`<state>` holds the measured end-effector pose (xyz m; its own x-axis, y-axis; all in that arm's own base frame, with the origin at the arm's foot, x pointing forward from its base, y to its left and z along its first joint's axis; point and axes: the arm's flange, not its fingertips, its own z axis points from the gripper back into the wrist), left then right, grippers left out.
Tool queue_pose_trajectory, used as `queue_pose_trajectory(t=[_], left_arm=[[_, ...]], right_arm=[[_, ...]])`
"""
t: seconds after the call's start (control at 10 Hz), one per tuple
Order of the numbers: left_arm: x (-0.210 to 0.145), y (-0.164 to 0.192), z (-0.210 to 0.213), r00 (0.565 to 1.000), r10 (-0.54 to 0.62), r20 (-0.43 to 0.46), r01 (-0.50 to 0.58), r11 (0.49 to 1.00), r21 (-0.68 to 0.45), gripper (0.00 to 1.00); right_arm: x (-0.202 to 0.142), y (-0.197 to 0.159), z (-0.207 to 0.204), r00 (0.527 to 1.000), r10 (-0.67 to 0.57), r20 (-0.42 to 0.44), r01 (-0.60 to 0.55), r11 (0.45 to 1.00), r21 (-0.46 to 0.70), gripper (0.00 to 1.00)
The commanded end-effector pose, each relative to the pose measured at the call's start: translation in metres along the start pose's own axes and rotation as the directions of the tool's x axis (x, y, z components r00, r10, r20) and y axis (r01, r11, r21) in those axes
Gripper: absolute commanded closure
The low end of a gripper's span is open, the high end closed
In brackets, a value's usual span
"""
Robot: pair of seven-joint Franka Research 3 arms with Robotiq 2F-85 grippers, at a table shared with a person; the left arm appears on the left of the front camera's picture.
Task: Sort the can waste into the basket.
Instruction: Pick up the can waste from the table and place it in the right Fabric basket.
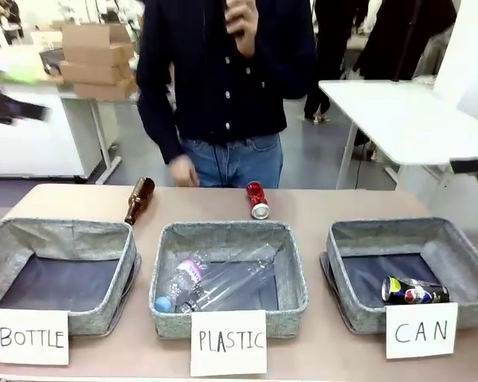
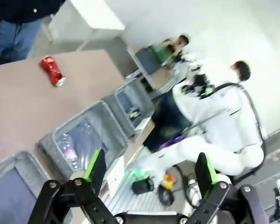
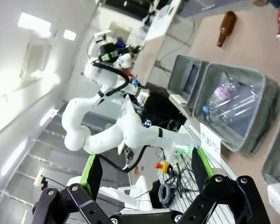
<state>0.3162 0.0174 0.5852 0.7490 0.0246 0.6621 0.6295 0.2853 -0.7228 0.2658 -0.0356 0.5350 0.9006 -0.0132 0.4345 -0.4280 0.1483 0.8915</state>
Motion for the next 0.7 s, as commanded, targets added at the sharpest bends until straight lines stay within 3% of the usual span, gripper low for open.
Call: queue_pose_trajectory(t=[0.0,0.1,0.2,0.6], left_arm=[[-0.028,0.053,0.020,0.995,0.059,0.081,-0.048,0.990,-0.132,0.00],[-0.044,0.087,0.018,0.998,0.055,0.032,-0.052,0.993,-0.108,0.00],[-0.017,0.023,0.022,0.997,0.044,0.060,-0.040,0.997,-0.067,0.00],[-0.017,0.023,0.022,0.997,0.044,0.060,-0.040,0.997,-0.067,0.00]], right_arm=[[-0.024,-0.011,-0.043,1.000,0.026,0.016,-0.027,0.998,0.056,0.00],[-0.020,-0.017,-0.041,0.998,0.033,0.053,-0.033,0.999,0.008,0.00],[0.006,0.000,-0.015,1.000,0.010,-0.015,-0.010,1.000,0.021,0.00],[0.006,0.000,-0.015,1.000,0.010,-0.015,-0.010,1.000,0.021,0.00]])
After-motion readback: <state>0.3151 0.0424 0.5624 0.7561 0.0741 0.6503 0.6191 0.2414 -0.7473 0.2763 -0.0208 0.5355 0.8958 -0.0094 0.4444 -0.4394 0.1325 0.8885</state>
